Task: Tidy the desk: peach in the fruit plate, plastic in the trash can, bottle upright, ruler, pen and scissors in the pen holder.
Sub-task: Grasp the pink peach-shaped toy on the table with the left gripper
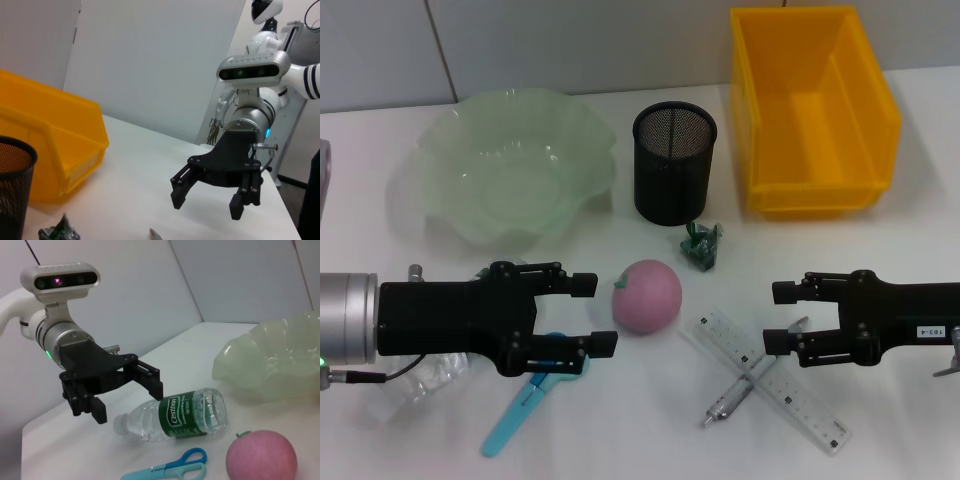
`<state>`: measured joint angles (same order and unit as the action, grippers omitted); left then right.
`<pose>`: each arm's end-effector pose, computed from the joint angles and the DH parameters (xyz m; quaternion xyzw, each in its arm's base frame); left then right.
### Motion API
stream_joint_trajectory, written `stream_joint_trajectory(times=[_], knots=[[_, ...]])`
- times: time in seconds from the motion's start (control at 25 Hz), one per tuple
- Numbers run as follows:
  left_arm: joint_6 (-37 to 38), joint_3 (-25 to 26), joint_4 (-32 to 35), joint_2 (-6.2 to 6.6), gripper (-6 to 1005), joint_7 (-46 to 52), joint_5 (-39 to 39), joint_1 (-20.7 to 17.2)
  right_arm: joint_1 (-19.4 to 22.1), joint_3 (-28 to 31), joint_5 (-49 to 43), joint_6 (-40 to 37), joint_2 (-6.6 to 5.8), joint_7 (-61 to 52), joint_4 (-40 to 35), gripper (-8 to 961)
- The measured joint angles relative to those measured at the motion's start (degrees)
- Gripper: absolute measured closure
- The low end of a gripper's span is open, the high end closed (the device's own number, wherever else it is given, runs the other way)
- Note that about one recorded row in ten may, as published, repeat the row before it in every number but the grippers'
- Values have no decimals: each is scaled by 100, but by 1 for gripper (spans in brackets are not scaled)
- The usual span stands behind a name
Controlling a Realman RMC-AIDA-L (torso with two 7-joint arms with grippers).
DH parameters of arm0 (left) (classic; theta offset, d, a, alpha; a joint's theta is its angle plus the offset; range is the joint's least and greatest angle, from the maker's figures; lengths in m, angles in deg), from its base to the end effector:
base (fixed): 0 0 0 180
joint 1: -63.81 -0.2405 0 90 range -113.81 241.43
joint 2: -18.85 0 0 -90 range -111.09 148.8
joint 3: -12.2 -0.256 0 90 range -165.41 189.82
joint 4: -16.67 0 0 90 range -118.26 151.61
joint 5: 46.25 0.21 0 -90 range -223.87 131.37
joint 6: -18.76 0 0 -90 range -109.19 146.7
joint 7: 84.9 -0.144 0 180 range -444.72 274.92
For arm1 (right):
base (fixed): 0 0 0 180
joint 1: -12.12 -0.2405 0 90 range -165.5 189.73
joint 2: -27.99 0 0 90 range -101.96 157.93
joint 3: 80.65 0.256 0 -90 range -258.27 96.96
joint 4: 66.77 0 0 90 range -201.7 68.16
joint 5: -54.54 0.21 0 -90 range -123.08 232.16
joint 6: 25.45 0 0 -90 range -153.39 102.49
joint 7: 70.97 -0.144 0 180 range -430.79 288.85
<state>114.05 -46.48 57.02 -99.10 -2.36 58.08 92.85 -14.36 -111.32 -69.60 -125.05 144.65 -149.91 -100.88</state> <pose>-0.2273 0.3068 -0.0193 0.9566 0.1636 0.2413 0.0020 0.2991 0.2838 0.0124 -0.9292 0.2707 0.2407 0.0735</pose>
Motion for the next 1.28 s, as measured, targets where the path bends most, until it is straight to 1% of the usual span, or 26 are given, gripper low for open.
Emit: stream_joint_trajectory(times=[0.16, 0.64, 0.84, 0.96, 1.08, 1.2, 1.28], knots=[[-53, -78, 24, 0, 216, -1, 0, -4, 2, 0, -6, 3, 0, 7, 0, 133], [-66, -82, 46, 0, 215, -1, 85, 30, 2, 0, -14, 35, -3, 11, 4, 133], [-37, -81, 272, -14, 214, -41, 73, 65, 2, 0, -22, 81, -3, 11, 57, 134], [-108, -87, 318, -30, 214, -173, 120, 234, 5, 0, -23, 82, -4, 10, 60, 134], [-335, -140, 292, -36, 213, -226, 258, 507, 26, 0, -22, 82, -15, 5, 62, 134], [-725, -468, 333, -54, 213, -247, 345, 702, 50, 2, -23, 82, -22, -3, 62, 134], [-1071, -812, 368, -60, 213, -276, 359, 801, 59, 6, -23, 82, -32, -4, 60, 134]])
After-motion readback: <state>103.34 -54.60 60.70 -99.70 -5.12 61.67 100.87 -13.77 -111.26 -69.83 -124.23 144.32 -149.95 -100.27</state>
